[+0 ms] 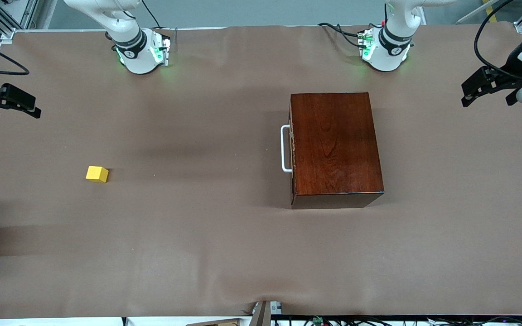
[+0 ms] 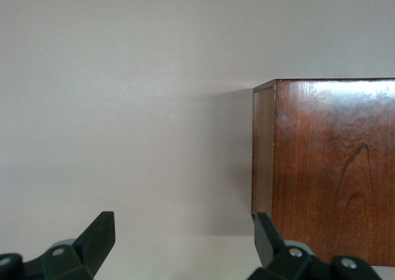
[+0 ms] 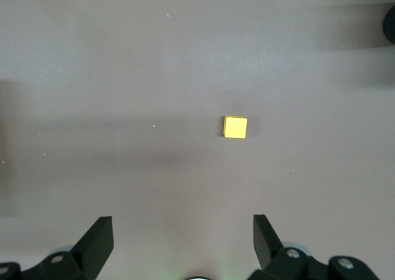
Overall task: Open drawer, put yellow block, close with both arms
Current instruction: 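Reach the left gripper to the white drawer handle of the box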
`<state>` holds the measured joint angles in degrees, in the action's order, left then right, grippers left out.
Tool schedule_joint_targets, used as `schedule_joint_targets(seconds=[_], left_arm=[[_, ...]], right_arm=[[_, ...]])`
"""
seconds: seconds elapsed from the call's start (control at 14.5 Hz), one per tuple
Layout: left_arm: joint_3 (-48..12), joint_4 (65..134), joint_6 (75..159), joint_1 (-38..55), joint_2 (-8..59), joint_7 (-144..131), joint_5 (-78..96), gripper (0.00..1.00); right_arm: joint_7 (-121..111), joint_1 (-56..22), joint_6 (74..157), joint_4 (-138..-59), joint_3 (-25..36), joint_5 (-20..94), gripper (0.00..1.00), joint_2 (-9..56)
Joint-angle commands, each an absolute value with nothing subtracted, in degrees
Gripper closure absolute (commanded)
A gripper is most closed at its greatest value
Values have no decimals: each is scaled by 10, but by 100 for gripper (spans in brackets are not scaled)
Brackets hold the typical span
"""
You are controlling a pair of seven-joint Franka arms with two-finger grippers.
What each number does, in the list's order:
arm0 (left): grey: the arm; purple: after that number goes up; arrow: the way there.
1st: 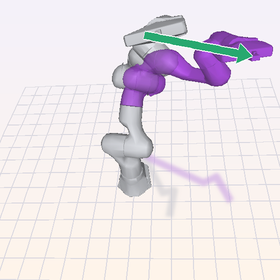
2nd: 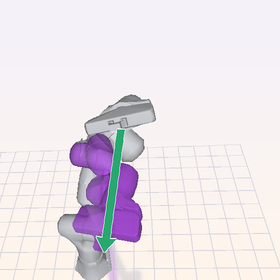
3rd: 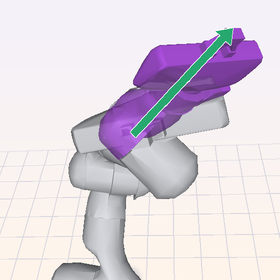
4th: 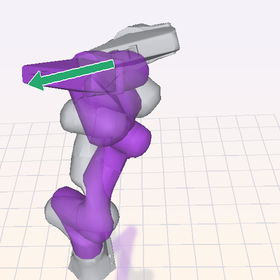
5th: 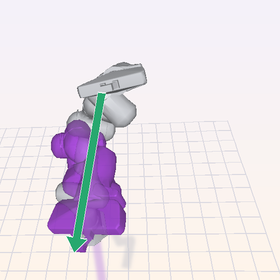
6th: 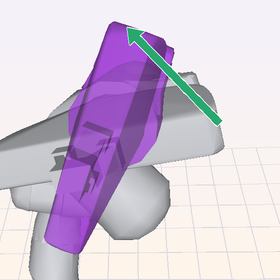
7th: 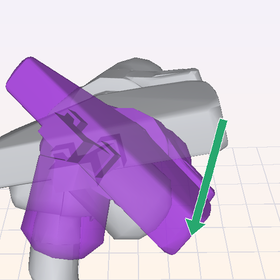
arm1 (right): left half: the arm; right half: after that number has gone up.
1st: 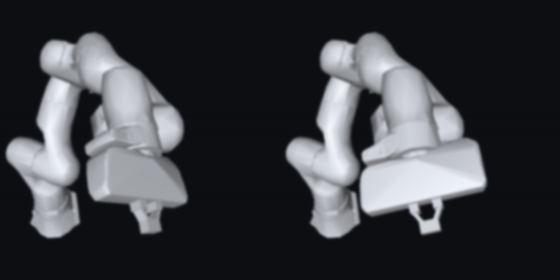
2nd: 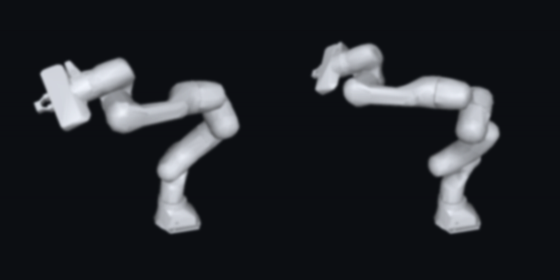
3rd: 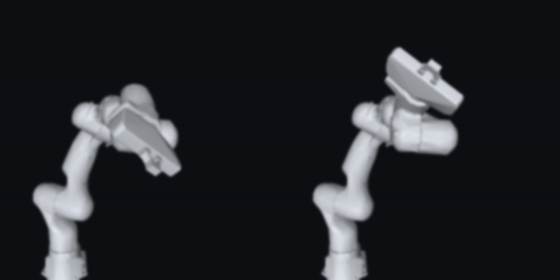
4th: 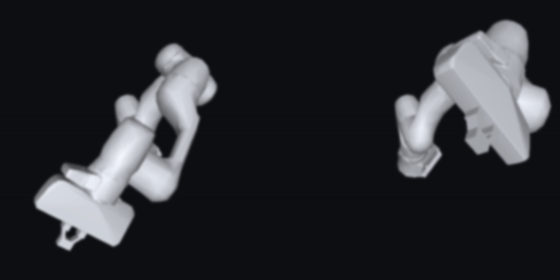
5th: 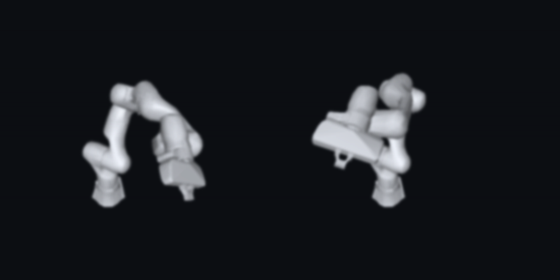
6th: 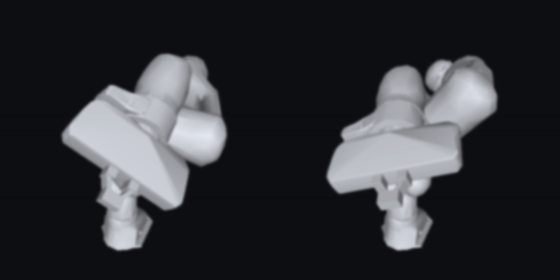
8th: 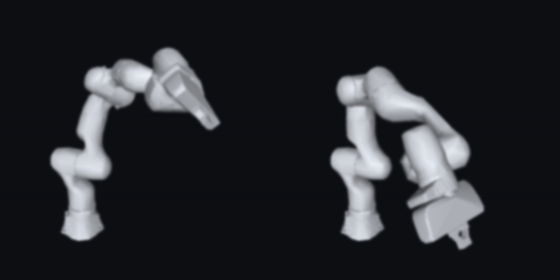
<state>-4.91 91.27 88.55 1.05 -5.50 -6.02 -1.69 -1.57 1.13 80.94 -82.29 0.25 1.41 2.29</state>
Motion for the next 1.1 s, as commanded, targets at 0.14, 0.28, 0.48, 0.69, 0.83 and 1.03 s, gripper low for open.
schedule_joint_targets(seconds=[0.14, 0.28, 0.48, 0.69, 0.83, 1.03], left_arm=[[-54, 897, 872, 2, -48, -47, -16, 0], [-54, 896, 872, 2, -48, -49, -10, 0], [-61, 888, 872, 12, -27, -59, -10, 0], [-96, 886, 874, 31, 1, -79, -9, 0], [-139, 882, 876, 49, 36, -155, -15, 0], [-163, 775, 878, 129, 144, -260, -26, 0]], right_arm=[[-11, 18, 810, -823, 0, 19, 0, 23], [-11, 18, 810, -823, 0, 19, 0, 23], [-11, 19, 810, -823, 0, 19, 0, 23], [-11, 20, 809, -823, 0, 19, 0, 23], [-11, 20, 809, -823, 0, 19, 0, 24], [-11, 22, 809, -823, 0, 19, 0, 24]])
